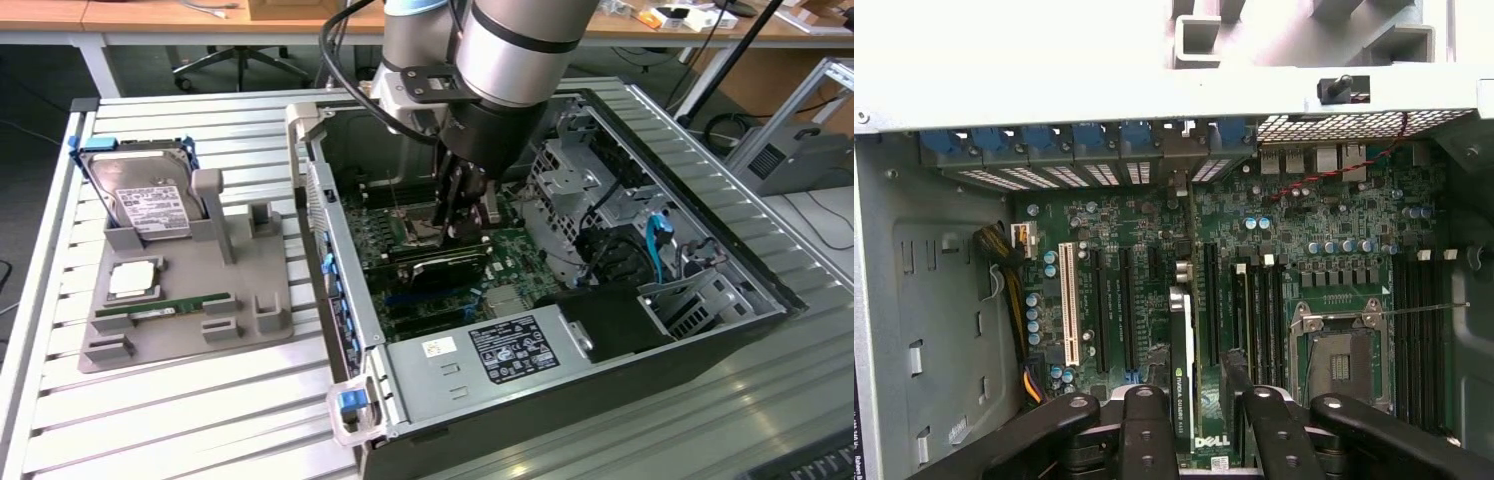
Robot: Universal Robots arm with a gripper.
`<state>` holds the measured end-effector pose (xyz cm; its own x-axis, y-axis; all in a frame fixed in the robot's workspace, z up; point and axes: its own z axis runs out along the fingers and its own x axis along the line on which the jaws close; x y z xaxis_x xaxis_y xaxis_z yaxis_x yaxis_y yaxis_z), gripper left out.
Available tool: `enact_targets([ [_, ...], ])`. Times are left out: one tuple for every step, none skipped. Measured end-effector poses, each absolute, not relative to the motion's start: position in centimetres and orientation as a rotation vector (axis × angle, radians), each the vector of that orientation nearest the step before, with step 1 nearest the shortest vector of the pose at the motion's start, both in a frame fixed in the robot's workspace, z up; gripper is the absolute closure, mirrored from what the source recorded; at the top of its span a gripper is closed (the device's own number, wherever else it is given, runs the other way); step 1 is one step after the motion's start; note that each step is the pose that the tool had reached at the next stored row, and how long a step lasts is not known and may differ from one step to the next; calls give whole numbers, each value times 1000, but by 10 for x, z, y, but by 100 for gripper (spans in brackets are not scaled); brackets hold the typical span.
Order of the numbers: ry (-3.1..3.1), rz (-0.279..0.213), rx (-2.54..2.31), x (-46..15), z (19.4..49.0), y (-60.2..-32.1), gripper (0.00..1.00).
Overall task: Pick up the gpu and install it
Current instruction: 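Press down on the gpu until it lock into place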
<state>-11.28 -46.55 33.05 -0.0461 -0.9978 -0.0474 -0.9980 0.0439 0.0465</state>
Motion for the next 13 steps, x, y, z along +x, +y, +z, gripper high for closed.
enact_targets([
  [2268,104,-2168,-113,331,-465,66],
  [2268,104,-2168,-113,331,-465,67],
  [2268,104,-2168,-113,331,-465,74],
  [2268,104,-2168,-113,331,-465,74],
  [2268,104,-2168,-113,331,-465,81],
  [2268,104,-2168,-113,330,-465,87],
  [2268,104,-2168,-113,330,-465,89],
  [2268,104,-2168,-113,331,-465,89],
  [2268,104,-2168,-113,331,-465,89],
  [2268,104,-2168,-113,331,-465,89],
  [2268,104,-2168,-113,331,-465,89],
  [2268,104,-2168,-113,330,-465,89],
  [2268,104,-2168,-113,331,-465,89],
])
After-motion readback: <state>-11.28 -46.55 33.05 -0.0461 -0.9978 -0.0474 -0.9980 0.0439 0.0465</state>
